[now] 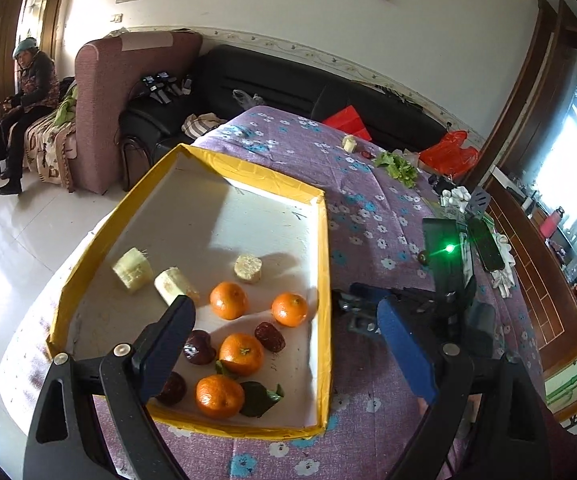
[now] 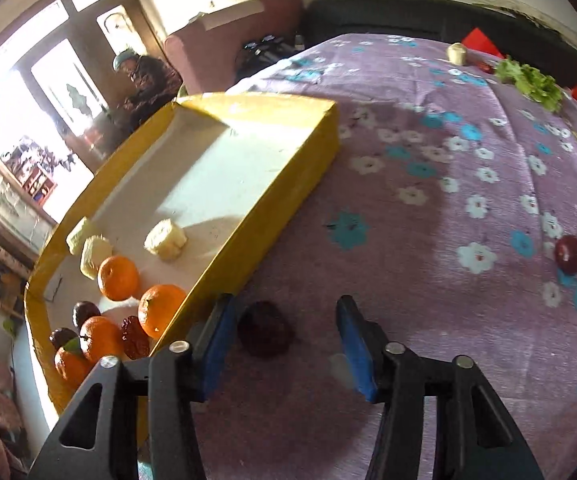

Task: Organize fruits
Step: 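Grasp a dark red plum with the right tool while the left tool grasps another plum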

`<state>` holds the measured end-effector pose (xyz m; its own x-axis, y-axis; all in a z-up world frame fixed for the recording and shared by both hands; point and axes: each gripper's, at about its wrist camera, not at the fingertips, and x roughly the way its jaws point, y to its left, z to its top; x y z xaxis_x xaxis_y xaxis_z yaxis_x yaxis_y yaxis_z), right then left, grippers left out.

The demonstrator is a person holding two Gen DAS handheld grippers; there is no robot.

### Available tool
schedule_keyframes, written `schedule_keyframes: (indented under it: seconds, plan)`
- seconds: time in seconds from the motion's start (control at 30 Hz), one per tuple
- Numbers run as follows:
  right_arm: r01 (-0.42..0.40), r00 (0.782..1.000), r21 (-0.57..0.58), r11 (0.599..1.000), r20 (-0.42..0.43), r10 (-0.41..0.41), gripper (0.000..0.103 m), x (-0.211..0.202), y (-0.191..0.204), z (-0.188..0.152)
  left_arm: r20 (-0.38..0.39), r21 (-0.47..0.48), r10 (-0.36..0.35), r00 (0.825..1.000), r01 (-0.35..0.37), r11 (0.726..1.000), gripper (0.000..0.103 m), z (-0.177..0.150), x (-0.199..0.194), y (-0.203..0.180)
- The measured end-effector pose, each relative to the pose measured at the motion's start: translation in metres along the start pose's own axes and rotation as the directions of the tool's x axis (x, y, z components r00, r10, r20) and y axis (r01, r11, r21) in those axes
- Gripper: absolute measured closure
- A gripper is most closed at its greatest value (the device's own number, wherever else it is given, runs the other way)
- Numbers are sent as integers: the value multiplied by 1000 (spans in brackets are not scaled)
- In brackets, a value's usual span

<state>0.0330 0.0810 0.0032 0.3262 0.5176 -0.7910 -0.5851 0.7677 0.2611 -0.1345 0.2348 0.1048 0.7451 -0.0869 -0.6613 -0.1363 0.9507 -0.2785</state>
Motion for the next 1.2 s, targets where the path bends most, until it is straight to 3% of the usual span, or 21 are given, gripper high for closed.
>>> schedule_keyframes:
  seconds: [0.03,0.07,0.23,0.47,0.53,0.6,0.67,0.77,0.87,0.97,1.07,1.2]
  plan:
    - [16,1000,-17,1000,11,-16,58,0,5,-2,-2,9,-5,1000,5,1000,11,-1,1,-4]
    - [-6,1000,-31,999,6,6,72,-2,9,-5,-6,21,-12,1000,12,1000,11,-1,3,-8]
    - [86,996,-53,995,16,-85,71,-23,5,-23,-26,44,-44,999,46,998,11,-5,10,-21]
    - [214,976,31,976,42,-215,71,-67,-58,-46,-86,97,-92,992,100,990,11,-13,35,-53]
    - [200,979,65,978,22,-202,70,-69,-77,-49,-100,121,-104,990,116,986,11,-17,40,-64]
    - [135,991,99,986,8,-137,69,-70,-90,-51,-110,149,-108,988,124,981,11,-21,43,-73]
    - [93,994,136,986,49,-100,69,-81,-103,-48,-111,176,-102,989,120,977,11,-24,44,-77]
    - [144,976,215,966,130,-175,61,-95,-130,-26,-122,187,-102,987,124,974,11,-26,48,-81]
    - [229,955,261,938,123,-268,58,-83,-160,1,-138,190,-105,985,130,973,11,-28,54,-88]
    - [223,964,291,930,77,-255,57,-58,-177,16,-163,208,-119,979,152,966,11,-32,63,-100]
    - [219,964,281,934,85,-252,54,-46,-176,21,-192,239,-118,974,163,957,11,-35,73,-114]
    - [271,954,224,936,66,-292,71,-41,-159,17,-213,282,-135,968,193,940,11,-39,88,-134]
